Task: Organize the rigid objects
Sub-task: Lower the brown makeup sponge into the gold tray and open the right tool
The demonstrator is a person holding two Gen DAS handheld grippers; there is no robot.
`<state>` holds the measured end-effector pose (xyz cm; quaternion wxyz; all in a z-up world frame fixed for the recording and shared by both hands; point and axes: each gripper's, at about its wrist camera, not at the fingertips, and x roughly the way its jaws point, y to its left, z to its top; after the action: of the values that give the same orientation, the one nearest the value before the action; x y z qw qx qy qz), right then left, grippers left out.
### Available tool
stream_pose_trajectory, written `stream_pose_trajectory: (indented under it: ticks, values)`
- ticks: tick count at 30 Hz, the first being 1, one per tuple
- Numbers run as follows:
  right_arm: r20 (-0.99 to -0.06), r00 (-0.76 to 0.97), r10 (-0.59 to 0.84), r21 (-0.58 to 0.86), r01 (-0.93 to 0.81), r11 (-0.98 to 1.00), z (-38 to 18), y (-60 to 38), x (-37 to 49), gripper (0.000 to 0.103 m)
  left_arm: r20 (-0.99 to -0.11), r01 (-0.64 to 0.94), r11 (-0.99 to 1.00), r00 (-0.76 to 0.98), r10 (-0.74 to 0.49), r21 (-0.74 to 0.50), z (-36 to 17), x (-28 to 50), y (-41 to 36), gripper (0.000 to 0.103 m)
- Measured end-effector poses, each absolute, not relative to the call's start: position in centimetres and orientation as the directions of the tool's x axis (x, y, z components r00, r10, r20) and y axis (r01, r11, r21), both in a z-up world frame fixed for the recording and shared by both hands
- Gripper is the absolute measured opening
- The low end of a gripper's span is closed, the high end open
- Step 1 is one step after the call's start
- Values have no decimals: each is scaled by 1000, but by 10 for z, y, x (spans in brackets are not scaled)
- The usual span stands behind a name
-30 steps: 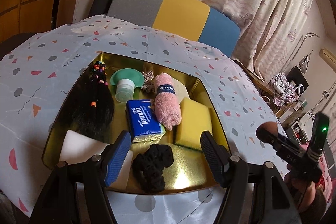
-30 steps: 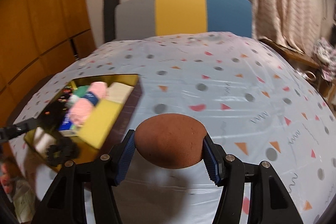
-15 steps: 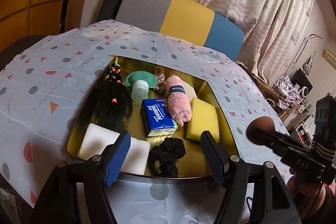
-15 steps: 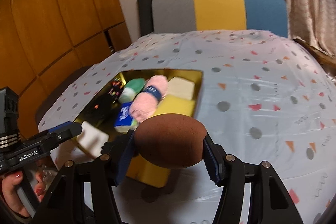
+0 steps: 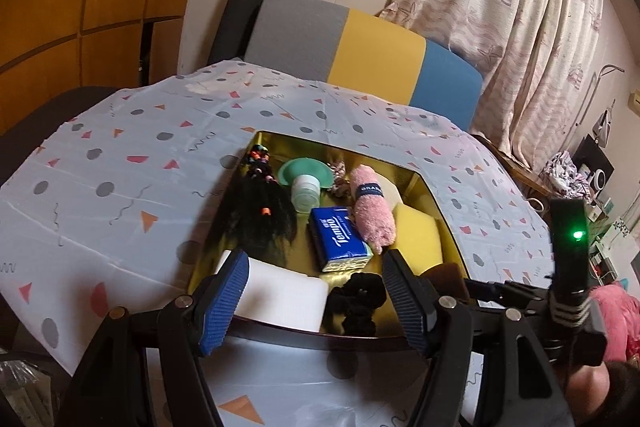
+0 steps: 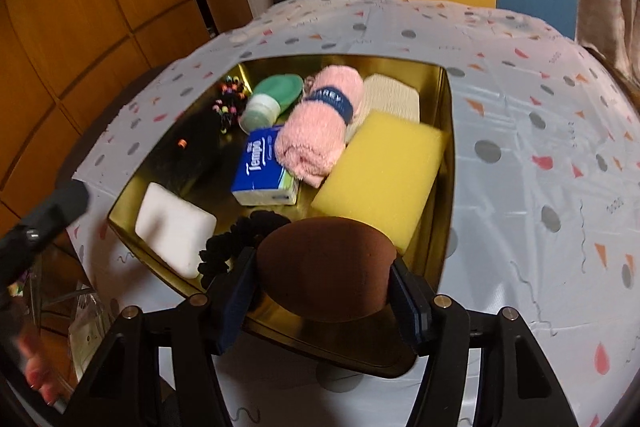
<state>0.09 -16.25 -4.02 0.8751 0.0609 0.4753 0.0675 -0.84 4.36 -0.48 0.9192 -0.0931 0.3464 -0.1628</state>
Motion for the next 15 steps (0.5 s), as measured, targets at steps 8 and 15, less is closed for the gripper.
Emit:
stream_pose_trajectory:
  ticks: [8,15]
  values:
    - [-828,540,151,167,-20,986,-41,-164,-3,82,-604,159,956,746,-280,-247,3,-14,52,70]
    - [-783,603,152,186,-5,982,-21,-173,-20,91,-601,130,976,771,-210,-174,7,-21,42,70]
